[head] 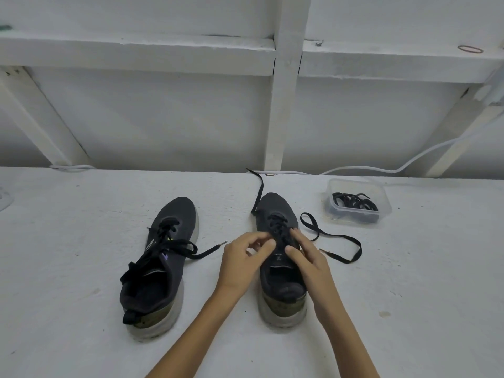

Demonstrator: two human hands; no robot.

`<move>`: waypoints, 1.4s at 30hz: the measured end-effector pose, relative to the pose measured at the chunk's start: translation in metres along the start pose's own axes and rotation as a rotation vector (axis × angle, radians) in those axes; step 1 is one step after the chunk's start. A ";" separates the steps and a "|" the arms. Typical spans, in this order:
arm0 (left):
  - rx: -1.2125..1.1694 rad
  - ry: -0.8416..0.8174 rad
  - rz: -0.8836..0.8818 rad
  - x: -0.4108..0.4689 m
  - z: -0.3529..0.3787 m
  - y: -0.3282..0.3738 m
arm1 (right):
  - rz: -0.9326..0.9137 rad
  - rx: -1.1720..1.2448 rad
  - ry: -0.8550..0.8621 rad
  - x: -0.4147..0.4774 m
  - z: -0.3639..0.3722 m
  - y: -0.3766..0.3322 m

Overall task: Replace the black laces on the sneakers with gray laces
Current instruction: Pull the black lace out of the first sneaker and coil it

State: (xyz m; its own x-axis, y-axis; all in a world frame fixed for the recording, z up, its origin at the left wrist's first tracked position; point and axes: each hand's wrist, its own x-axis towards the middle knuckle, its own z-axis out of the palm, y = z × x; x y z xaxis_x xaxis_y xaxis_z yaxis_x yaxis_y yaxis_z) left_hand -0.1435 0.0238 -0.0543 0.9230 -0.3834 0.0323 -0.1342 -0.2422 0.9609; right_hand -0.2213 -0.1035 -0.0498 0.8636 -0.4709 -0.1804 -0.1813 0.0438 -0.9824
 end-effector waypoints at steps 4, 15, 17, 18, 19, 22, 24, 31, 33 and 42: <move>0.016 -0.098 -0.058 0.010 -0.009 0.002 | -0.003 -0.047 -0.041 -0.002 0.003 0.005; 0.567 -0.101 0.202 0.036 0.004 0.009 | -0.022 -0.142 -0.106 0.003 -0.003 0.012; 0.525 -0.061 0.175 0.036 0.010 0.008 | -0.022 -0.135 -0.100 0.003 -0.004 0.012; 0.468 -0.037 0.135 0.035 0.010 0.007 | -0.026 -0.133 -0.099 0.002 -0.004 0.012; 0.396 -0.018 0.079 0.033 0.008 0.005 | -0.034 -0.132 -0.099 0.002 -0.003 0.013; 0.221 -0.045 -0.076 0.026 -0.004 0.000 | -0.042 -0.108 -0.086 0.001 -0.001 0.014; 0.146 -0.113 -0.120 0.020 -0.007 -0.001 | -0.038 -0.079 -0.074 0.000 0.000 0.013; 0.078 -0.141 -0.042 0.023 -0.007 0.007 | -0.005 -0.041 -0.050 -0.006 0.001 0.004; 0.150 -0.071 -0.043 0.032 -0.008 0.004 | -0.008 -0.051 -0.052 -0.006 0.001 0.003; -0.045 -0.069 -0.221 0.021 -0.010 0.003 | -0.019 -0.051 -0.077 -0.007 -0.001 0.003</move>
State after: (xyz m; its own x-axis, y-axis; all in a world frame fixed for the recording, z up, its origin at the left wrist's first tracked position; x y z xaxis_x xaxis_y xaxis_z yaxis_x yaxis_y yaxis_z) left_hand -0.1210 0.0244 -0.0483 0.9012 -0.3855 -0.1980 0.0863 -0.2881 0.9537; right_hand -0.2282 -0.1009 -0.0516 0.9006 -0.4016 -0.1664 -0.1862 -0.0106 -0.9824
